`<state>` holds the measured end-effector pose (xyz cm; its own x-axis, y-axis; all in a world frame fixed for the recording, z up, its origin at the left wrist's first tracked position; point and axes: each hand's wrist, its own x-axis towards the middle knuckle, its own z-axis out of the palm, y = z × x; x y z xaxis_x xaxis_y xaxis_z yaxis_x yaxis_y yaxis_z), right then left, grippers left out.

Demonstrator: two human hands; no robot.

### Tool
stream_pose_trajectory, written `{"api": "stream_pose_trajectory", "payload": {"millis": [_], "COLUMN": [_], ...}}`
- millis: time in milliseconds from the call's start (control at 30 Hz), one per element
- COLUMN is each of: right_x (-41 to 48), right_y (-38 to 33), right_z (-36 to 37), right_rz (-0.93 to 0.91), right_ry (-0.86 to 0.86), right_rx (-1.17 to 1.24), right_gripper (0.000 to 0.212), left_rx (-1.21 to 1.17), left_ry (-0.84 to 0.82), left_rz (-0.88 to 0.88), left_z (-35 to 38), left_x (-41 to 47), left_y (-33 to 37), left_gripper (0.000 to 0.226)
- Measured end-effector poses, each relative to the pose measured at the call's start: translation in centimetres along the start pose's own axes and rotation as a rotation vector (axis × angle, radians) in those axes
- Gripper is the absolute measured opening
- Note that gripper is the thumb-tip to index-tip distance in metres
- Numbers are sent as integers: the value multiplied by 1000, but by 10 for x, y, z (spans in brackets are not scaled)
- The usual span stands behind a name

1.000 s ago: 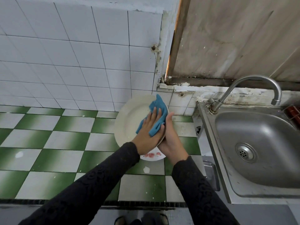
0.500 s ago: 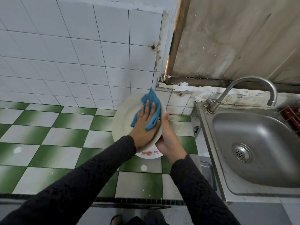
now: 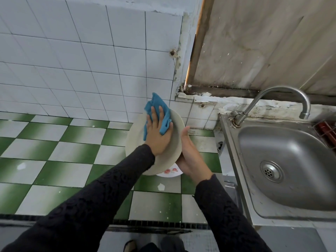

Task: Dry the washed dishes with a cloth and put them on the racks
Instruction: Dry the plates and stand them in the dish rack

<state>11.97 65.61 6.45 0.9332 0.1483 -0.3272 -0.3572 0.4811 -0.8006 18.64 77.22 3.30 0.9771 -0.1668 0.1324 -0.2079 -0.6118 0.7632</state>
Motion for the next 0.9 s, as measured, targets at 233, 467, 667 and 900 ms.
{"api": "stream_pose_trajectory", "payload": {"millis": [233,467,667,900], "right_x": [-6,-2,2,-6], "right_y": [-1,-7,9,12], "right_z": [-5,-18,-6,-14], "right_rz": [-56,-211,-107,-37], "right_ry": [26,95,157,106], "right_rx": [47,174,232,215], "right_gripper": [53,53,58,68], "left_rx": [202,194,-394,359], "left_ry": [-39,-271,-330,-259], "left_rz": [-62,-81,-15,64], "left_z": [-14,-2,16,-7], "left_x": [-7,-64,-83,-39], "left_y": [-39,-71,5,-45], "left_gripper": [76,69,65,65]}}
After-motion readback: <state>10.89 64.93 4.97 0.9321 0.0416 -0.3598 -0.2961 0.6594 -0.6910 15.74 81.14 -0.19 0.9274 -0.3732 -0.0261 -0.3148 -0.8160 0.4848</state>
